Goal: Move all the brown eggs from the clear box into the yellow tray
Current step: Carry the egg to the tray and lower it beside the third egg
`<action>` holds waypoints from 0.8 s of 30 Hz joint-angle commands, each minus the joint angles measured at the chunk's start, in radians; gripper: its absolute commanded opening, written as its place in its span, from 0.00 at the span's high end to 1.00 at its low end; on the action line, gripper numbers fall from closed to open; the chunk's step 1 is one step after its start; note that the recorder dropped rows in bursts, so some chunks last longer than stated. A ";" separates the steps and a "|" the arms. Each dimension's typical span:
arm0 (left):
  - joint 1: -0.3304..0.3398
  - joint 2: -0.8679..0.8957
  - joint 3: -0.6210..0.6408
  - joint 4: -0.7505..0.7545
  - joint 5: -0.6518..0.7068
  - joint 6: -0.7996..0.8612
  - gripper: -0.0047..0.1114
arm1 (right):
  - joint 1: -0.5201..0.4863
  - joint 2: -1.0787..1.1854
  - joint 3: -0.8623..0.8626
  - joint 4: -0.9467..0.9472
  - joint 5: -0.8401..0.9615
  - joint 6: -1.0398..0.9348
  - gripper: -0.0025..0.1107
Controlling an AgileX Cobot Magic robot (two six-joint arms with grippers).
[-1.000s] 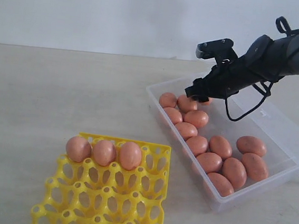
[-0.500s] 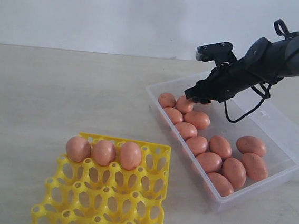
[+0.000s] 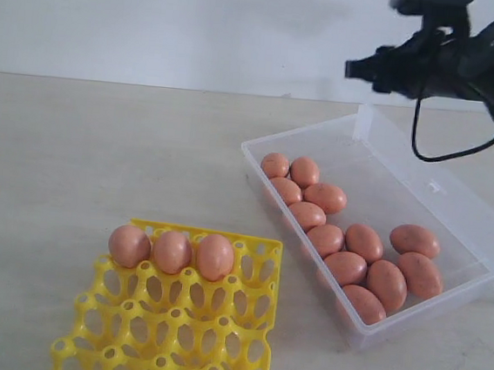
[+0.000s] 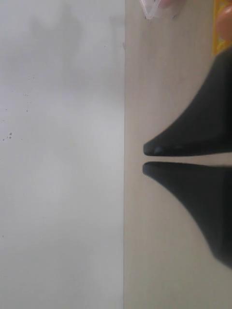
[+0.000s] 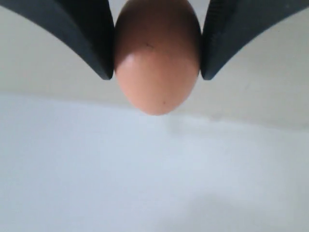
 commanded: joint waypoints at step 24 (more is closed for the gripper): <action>0.001 -0.004 -0.003 -0.003 -0.007 -0.007 0.92 | 0.153 -0.403 0.773 -1.229 -0.765 1.101 0.98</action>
